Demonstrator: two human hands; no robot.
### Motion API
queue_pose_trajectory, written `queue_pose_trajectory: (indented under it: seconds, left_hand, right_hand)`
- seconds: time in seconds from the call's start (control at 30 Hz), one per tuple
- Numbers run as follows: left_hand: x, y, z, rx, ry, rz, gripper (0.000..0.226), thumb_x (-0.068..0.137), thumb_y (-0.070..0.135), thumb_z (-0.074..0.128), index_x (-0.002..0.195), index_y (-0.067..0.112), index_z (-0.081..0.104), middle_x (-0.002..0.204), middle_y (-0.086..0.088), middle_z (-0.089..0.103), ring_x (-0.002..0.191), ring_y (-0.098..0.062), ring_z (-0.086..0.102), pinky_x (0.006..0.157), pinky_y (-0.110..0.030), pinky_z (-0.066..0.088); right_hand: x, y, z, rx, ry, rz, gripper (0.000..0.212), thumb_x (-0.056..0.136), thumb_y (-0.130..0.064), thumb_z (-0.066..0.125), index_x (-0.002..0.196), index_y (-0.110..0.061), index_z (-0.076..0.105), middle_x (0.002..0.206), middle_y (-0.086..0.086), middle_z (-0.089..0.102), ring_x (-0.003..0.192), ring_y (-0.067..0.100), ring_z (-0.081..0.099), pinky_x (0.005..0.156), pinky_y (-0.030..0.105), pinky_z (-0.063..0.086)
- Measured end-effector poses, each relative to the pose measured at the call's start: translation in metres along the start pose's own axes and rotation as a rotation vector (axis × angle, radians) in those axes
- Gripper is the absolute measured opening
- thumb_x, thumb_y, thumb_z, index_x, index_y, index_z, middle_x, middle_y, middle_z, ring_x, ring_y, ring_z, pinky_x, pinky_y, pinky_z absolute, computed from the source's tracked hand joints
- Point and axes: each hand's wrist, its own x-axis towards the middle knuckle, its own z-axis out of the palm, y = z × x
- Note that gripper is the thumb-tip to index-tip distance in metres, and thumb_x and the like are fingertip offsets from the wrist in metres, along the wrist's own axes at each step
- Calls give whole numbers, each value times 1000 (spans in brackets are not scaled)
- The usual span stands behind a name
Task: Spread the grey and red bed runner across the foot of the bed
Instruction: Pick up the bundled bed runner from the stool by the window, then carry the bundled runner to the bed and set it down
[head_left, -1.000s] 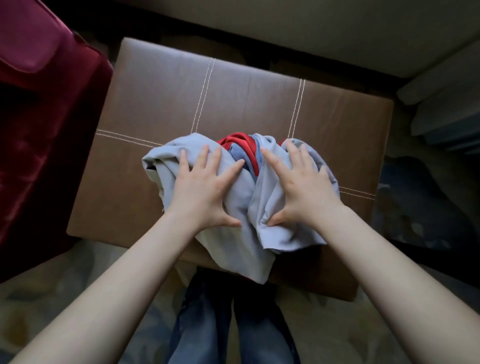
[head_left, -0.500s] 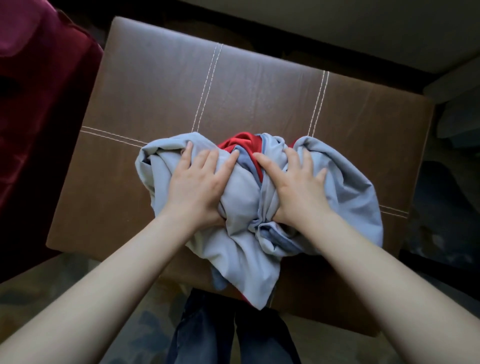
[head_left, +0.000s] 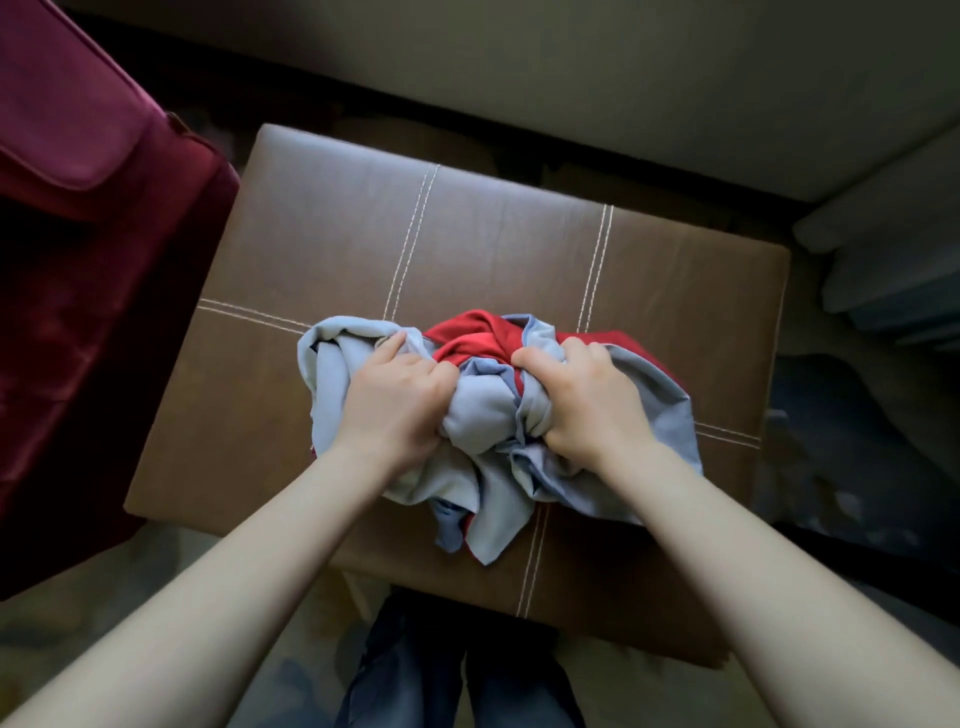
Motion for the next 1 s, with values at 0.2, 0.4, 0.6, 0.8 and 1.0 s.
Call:
queue_pose_trajectory:
  seconds: [0.2,0.4,0.6,0.8,1.0]
  left_hand:
    - [14,15,-73,22,138,20,12,53,4,63,56,11,53,48,-12,52,47,-30,47,77,-38,49]
    - [41,39,-200,51,217,38,10,54,8,66,57,10,57,50,-12,57,49,-30,54,82,-39,50]
    - [56,68,-346,95,335,73,17,51,18,68,64,10,60,57,-10,62,57,-29,59,94,-41,46]
    - [62,90,-486,197,554,84,12,63,19,68,73,13,63,68,-8,67,70,-29,64,103,-40,38]
    - [55,97,-563,297,675,81,17,65,22,66,79,14,64,76,-7,70,79,-28,66,105,-38,35]
  right_hand:
    - [-26,-1,-79,-44,84,-37,66,68,-42,74,125,-33,43,103,10,46,96,31,44,66,38,45]
    - [-61,-4,-203,-44,260,-7,64,67,-37,73,125,-32,47,103,10,48,95,32,45,64,37,44]
    - [-106,-11,-337,-89,472,27,57,70,-24,68,124,-34,49,103,8,49,95,32,46,62,37,47]
    - [-160,-32,-474,-140,708,7,53,74,-20,63,124,-34,50,105,8,49,96,32,46,64,37,50]
    - [-188,-51,-545,-214,843,-26,54,74,-18,65,123,-35,49,107,8,50,98,32,47,64,38,49]
